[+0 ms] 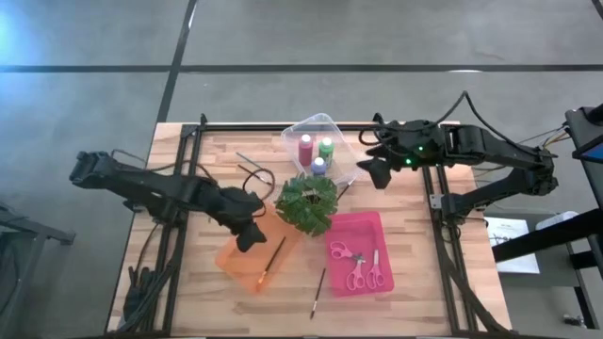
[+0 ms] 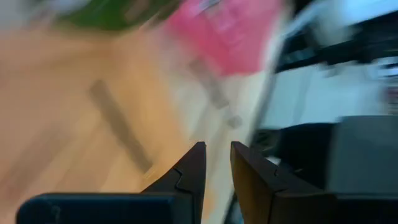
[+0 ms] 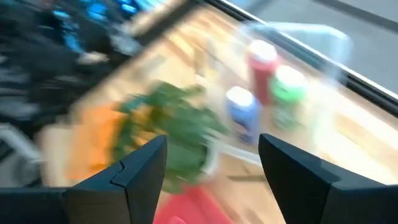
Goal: Pick & Place Paint Supplies
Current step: Put the white eyeshadow brush into the orange bin
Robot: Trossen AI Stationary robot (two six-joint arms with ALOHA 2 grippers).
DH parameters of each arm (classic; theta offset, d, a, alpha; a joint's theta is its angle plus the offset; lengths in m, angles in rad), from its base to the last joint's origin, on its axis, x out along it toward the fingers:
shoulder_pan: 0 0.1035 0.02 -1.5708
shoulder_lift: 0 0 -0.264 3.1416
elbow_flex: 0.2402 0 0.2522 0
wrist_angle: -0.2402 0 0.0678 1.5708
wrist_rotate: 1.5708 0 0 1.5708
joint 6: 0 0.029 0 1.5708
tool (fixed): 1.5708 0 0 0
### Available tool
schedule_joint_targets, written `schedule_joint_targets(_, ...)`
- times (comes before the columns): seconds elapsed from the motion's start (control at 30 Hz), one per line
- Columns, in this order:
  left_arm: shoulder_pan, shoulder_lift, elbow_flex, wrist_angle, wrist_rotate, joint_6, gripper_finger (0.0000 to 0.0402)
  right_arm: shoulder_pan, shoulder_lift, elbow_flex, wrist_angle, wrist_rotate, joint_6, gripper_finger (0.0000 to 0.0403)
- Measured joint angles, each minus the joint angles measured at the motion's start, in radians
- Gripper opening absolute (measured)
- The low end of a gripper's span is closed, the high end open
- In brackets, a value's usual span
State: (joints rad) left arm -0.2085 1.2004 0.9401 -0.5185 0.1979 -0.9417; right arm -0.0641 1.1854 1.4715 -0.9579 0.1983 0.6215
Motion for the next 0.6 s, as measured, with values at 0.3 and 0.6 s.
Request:
schedule_joint_targets(0.3,0.0,-0.088,0.0,0.498,-0.058,0.271,0.0084,-0.071,0.001,0.0,-0.337,0.006,-0.158,0.0249)
schedule_joint_targets(0.6,0.0,-0.093,0.028,0.546,-0.144,0.444,0.0084,-0.078,-0.011,-0.146,-0.44,0.042,-0.675,0.0249)
